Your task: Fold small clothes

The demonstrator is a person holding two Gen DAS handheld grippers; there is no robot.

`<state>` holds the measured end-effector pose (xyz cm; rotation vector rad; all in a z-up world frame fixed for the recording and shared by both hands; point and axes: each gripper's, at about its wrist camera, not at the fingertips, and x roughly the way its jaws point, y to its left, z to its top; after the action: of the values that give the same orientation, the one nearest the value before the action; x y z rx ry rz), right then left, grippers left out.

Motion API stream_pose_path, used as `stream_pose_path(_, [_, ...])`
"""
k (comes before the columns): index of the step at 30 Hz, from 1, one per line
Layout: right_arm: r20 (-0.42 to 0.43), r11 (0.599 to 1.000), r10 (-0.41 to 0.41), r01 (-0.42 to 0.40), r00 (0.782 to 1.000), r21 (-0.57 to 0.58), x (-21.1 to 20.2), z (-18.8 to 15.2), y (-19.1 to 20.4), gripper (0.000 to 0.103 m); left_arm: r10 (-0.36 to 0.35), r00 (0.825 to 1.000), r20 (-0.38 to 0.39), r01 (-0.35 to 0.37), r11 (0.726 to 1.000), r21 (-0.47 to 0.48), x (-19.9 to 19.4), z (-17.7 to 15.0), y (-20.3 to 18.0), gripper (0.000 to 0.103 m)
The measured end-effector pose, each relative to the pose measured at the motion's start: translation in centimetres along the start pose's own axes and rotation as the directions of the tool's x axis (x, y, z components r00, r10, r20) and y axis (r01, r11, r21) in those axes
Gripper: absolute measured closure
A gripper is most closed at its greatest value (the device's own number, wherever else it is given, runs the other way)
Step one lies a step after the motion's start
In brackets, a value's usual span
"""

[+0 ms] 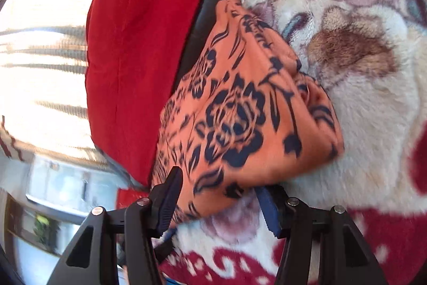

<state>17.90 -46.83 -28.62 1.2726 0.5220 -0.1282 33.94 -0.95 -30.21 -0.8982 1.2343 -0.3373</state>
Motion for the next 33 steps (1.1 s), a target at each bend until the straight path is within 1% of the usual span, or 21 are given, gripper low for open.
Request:
stream_pose_path(2, [0.035,1.0,0.011,-0.011,0.999,0.005,0.3,0.6,0.1,0.044,0.005,1.0,0.023,-0.006,1.0,0.009,0.0,-0.2,-0.3,0.061])
stream_pose_path(5, [0.079,1.0,0.002,-0.002,0.997,-0.006,0.9,1.2,0.5,0.044,0.013,0.999,0.041,-0.014,1.0,0.022,0.1,-0.3,-0.7,0.061])
stream_pose_path(7, [0.108,1.0,-0.012,0.014,0.994,-0.015,1.2,1.5,0.7,0.045,0.005,0.999,0.042,-0.006,1.0,0.011,0.6,-0.2,-0.9,0.057])
stream_pose_path(9, [0.122,0.999,-0.024,0.027,0.992,-0.018,1.5,1.7,0.8,0.049,0.003,0.999,0.048,-0.004,1.0,0.007,0.9,-0.2,-1.2,0.056])
stream_pose_path(10, [0.13,0.998,-0.048,0.053,0.99,-0.031,1.7,1.8,0.9,0.062,0.005,0.999,0.053,-0.006,1.0,0.015,0.9,-0.3,-1.2,0.056])
stream_pose_path(11, [0.138,0.996,-0.074,0.08,0.988,-0.043,1.8,2.0,1.1,0.074,0.007,0.998,0.064,-0.009,1.0,0.025,0.9,-0.4,-1.4,0.063])
stream_pose_path(12, [0.143,0.993,-0.094,0.103,0.985,-0.052,2.0,2.1,1.0,0.076,0.01,0.997,0.078,-0.013,0.999,0.037,0.6,-0.5,-1.4,0.069])
stream_pose_path(14, [0.149,0.993,-0.098,0.108,0.984,-0.056,1.8,2.2,1.0,0.081,0.02,0.995,0.099,-0.027,0.997,0.07,0.2,-0.7,-2.0,0.079])
stream_pose_path(16, [0.177,0.984,-0.12,0.141,0.977,-0.11,1.3,2.0,2.0,0.084,0.001,0.991,0.134,-0.013,0.996,0.092,-0.7,-1.1,-2.6,0.082])
stream_pose_path(17, [0.194,0.979,-0.123,0.151,0.973,-0.135,0.9,1.9,2.6,0.085,-0.015,0.987,0.159,-0.003,0.994,0.113,-1.6,-1.4,-3.1,0.083])
stream_pose_path(19, [0.237,0.969,-0.121,0.167,0.964,-0.183,-0.2,1.7,3.8,0.087,-0.032,0.983,0.179,0.003,0.988,0.155,-3.0,-2.1,-3.7,0.083])
stream_pose_path(22, [0.298,0.957,-0.114,0.186,0.948,-0.223,-2.5,2.0,4.8,0.088,-0.057,0.986,0.159,0.027,0.983,0.183,-4.8,-4.0,-4.5,0.083])
stream_pose_path(24, [0.313,0.955,-0.112,0.189,0.943,-0.227,-4.1,2.4,4.7,0.088,-0.049,0.988,0.146,0.014,0.973,0.231,-5.7,-5.9,-5.0,0.083])
stream_pose_path(26, [0.312,0.953,-0.145,0.217,0.939,-0.211,-5.0,3.0,4.0,0.088,-0.01,0.992,0.122,-0.025,0.959,0.283,-5.8,-7.6,-4.9,0.081])
stream_pose_path(27, [0.295,0.955,-0.161,0.224,0.942,-0.194,-5.1,3.4,3.5,0.088,0.028,0.994,0.107,-0.059,0.953,0.299,-5.5,-8.2,-4.3,0.08])
stream_pose_path(28, [0.235,0.96,-0.182,0.224,0.955,-0.165,-4.5,3.8,2.6,0.087,0.067,0.994,0.084,-0.09,0.945,0.314,-5.1,-8.3,-3.8,0.079])
stream_pose_path(29, [0.171,0.968,-0.198,0.22,0.965,-0.12,-4.5,4.2,1.4,0.084,0.079,0.995,0.068,-0.096,0.945,0.312,-5.0,-8.1,-3.2,0.075])
stream_pose_path(30, [0.129,0.976,-0.201,0.21,0.971,-0.059,-4.4,4.5,0.3,0.083,0.073,0.996,0.044,-0.083,0.955,0.284,-5.1,-7.5,-2.5,0.073])
stream_pose_path(31, [0.106,0.985,-0.169,0.171,0.98,-0.012,-4.6,4.8,-0.7,0.08,0.057,0.998,0.026,-0.062,0.966,0.25,-5.3,-6.9,-2.0,0.072])
stream_pose_path(32, [0.103,0.988,-0.153,0.154,0.983,0.006,-5.0,5.0,-1.1,0.078,0.033,0.999,0.021,-0.036,0.975,0.218,-5.9,-6.4,-1.5,0.072])
stream_pose_path(33, [0.111,0.989,-0.146,0.145,0.983,0.017,-5.6,5.2,-1.2,0.077,0.025,0.999,0.045,-0.034,0.977,0.211,-6.8,-6.0,-1.4,0.072])
